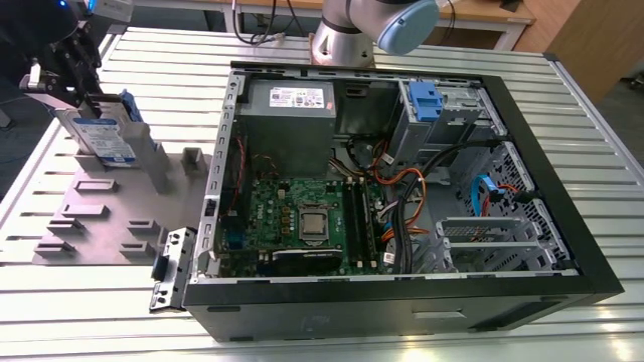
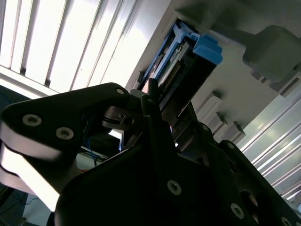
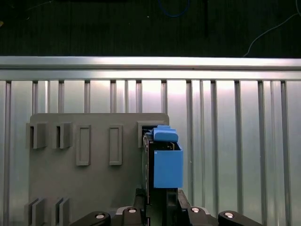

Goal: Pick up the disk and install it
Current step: 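Pick up the disk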

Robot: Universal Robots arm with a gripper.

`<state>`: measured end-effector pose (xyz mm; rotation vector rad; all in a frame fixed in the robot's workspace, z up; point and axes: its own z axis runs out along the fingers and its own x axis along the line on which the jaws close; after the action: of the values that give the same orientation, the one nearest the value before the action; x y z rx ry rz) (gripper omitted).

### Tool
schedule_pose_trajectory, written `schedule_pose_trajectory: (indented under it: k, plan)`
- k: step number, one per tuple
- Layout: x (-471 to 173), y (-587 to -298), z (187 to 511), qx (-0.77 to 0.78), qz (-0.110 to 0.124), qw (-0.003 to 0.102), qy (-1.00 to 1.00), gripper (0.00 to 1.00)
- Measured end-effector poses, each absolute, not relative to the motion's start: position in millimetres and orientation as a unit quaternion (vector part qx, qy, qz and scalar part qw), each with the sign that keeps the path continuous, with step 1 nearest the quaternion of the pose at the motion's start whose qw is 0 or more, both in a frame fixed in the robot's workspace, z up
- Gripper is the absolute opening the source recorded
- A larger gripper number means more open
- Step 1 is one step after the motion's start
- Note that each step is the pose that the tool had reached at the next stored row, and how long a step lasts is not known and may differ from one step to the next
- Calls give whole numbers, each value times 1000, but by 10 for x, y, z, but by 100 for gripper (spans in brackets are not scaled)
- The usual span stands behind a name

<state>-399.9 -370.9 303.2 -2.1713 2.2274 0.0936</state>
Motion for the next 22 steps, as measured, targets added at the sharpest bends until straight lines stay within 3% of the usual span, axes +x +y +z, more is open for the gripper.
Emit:
schedule_pose_trajectory:
  k: [22]
  plan:
    - [-3999, -3710, 3100, -698, 30, 15, 716, 35]
